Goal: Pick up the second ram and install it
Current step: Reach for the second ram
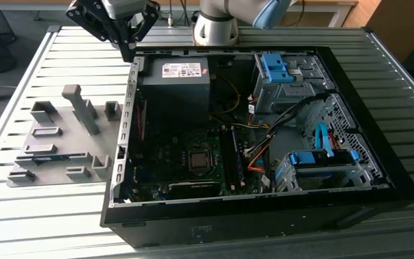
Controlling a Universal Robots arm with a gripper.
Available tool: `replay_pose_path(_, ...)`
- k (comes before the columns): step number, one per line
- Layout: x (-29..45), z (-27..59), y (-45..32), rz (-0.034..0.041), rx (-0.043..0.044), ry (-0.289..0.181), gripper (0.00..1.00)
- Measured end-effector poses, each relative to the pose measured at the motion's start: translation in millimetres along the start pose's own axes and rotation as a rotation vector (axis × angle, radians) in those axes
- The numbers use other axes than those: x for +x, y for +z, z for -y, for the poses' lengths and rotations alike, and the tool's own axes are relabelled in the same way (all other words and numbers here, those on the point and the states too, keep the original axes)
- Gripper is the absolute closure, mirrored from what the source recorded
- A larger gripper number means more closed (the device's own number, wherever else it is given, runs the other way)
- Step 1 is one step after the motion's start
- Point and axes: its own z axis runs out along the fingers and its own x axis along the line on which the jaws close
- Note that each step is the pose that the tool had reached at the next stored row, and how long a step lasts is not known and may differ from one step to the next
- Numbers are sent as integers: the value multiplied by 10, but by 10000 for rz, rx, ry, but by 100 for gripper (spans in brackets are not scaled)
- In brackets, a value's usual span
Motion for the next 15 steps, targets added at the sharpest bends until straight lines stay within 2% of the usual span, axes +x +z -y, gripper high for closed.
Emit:
replay_pose_path(3, 31, 3, 1, 0, -1, -1, 89)
replay_pose_path(4, 185, 14, 1, 0, 0, -1, 89)
replay_pose_path(15, 300, 23, 2, 0, 0, 0, 89)
